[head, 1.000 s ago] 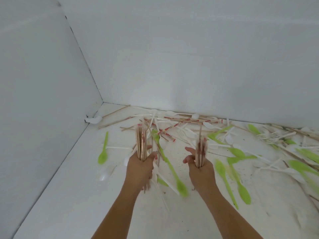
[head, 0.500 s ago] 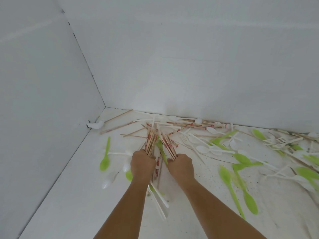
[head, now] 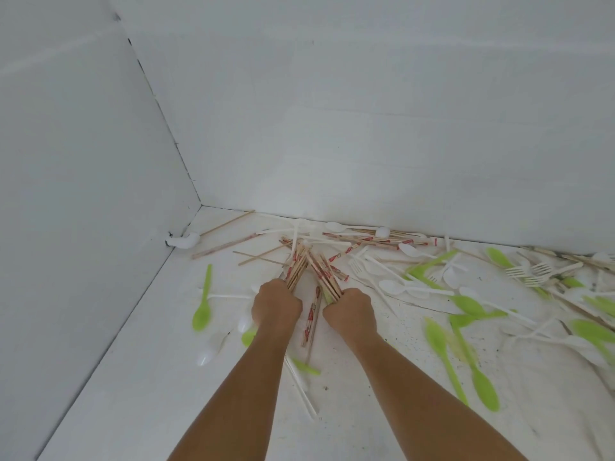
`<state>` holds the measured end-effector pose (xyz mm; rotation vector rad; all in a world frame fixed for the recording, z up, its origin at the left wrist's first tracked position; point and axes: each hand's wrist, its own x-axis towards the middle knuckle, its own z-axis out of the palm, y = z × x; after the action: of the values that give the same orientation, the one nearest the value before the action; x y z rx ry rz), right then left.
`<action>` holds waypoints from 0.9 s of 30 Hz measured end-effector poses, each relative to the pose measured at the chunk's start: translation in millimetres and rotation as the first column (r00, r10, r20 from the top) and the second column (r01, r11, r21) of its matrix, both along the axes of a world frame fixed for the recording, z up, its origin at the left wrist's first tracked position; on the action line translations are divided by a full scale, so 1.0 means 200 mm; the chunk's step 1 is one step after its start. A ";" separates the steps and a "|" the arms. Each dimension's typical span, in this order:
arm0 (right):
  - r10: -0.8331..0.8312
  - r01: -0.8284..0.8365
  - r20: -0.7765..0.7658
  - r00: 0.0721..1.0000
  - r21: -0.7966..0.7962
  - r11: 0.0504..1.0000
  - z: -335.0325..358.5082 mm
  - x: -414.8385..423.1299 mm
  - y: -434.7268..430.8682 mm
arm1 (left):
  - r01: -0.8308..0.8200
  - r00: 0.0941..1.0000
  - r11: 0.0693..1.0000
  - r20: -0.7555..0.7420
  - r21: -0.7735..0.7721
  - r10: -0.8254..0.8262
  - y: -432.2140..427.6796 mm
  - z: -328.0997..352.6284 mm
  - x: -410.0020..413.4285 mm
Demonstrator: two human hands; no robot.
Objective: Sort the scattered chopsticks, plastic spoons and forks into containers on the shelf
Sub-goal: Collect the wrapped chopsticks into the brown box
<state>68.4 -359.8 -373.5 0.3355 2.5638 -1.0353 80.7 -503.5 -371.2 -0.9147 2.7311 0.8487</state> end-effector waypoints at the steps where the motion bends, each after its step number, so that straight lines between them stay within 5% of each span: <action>1: -0.015 0.016 0.003 1.000 -0.014 1.000 0.00 -0.01 0.02 | 0.009 1.000 1.000 0.007 -0.012 -0.009 0.00 0.00 -0.01; 9: -0.129 0.136 -0.081 0.988 0.091 0.986 -0.01 0.00 0.28 | 0.087 0.996 0.982 -0.007 -0.166 -0.089 0.00 -0.03 0.01; 13: -0.004 0.024 -0.189 0.982 0.105 0.994 0.00 0.01 0.23 | 0.096 0.995 0.980 0.019 -0.172 -0.095 0.00 -0.02 0.02; 16: 0.147 -0.132 -0.139 0.979 0.107 0.985 -0.04 0.04 0.09 | 0.079 0.997 0.989 0.034 -0.122 -0.076 0.00 0.00 0.00; 23: 0.240 -0.190 -0.150 0.959 0.289 0.938 -0.09 0.03 -0.01 | 0.062 0.998 0.998 0.023 -0.033 -0.062 -0.02 -0.01 -0.02; 27: 0.171 -0.154 -0.083 0.982 0.184 0.971 -0.04 0.03 0.04 | 0.085 0.996 0.993 0.005 0.086 -0.085 -0.07 0.02 -0.03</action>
<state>75.3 -351.6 -382.4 0.1181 2.7257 -0.7862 74.6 -518.2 -367.9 -0.7783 2.6816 0.9347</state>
